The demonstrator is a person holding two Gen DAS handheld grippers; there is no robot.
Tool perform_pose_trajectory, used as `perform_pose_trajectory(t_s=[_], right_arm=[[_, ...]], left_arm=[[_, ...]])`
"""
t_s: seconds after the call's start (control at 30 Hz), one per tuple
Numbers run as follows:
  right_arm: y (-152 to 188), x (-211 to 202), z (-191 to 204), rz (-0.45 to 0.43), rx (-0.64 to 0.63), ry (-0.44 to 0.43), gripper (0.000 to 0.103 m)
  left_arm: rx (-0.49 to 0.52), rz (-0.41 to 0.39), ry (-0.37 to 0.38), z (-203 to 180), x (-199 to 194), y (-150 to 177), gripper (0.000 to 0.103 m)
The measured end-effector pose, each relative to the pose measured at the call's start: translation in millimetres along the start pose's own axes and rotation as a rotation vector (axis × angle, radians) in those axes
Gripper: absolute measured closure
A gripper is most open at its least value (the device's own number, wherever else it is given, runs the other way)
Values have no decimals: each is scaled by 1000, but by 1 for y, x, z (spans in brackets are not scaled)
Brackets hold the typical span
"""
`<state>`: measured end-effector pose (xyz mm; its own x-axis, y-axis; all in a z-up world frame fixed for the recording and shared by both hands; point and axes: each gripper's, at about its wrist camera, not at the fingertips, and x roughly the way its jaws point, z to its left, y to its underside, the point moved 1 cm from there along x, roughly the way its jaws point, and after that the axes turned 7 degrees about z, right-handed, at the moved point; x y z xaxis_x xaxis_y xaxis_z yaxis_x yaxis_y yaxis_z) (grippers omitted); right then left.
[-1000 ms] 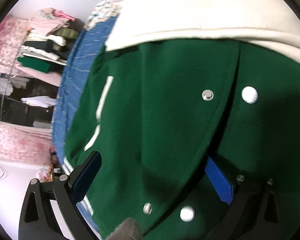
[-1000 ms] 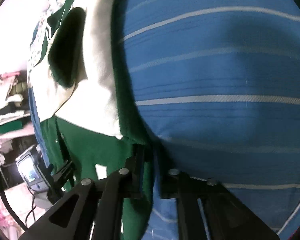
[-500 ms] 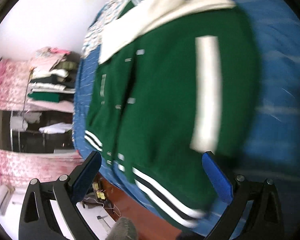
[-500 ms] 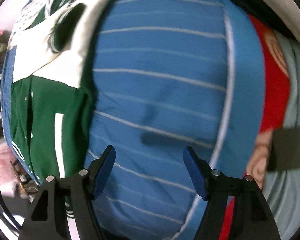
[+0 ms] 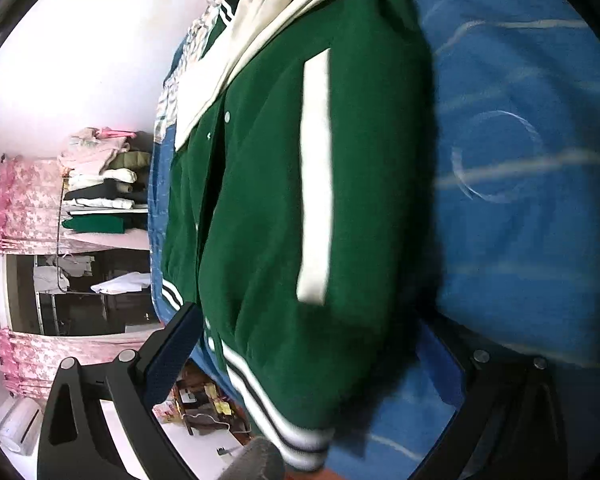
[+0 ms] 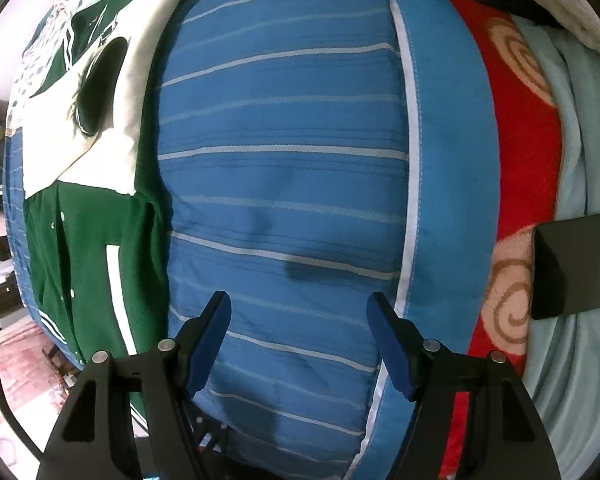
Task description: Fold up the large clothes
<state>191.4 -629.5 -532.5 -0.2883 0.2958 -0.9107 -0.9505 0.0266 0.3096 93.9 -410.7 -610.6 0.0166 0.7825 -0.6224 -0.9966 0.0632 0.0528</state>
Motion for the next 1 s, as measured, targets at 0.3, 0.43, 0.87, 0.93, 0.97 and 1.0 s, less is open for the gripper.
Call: perform_pose_trajectory(t_s=[0.3,0.43,0.87,0.93,0.97,1.0], right_arm=[[-16,11,30,-11,-14,-54,31],[-38,15,37,-26,-66,-155,31],[-163,51,94,-9,-120,-746,18],[-172,54,102,0,-106,-786,19],[-178,54,107,3,-90,-802,34],[-180,53,111,-1,-83,-818,45]], left_arm=[[-182,68,-110,42,34,-22,0],[-229,49,-104,58,31,-19,0],[-250,-28,125,102,23,-12,87],[-257,-28,152,111,24,-13,87],[-262,-25,168,116,25,-13,87],[-265,-21,182,121,26,-14,87]])
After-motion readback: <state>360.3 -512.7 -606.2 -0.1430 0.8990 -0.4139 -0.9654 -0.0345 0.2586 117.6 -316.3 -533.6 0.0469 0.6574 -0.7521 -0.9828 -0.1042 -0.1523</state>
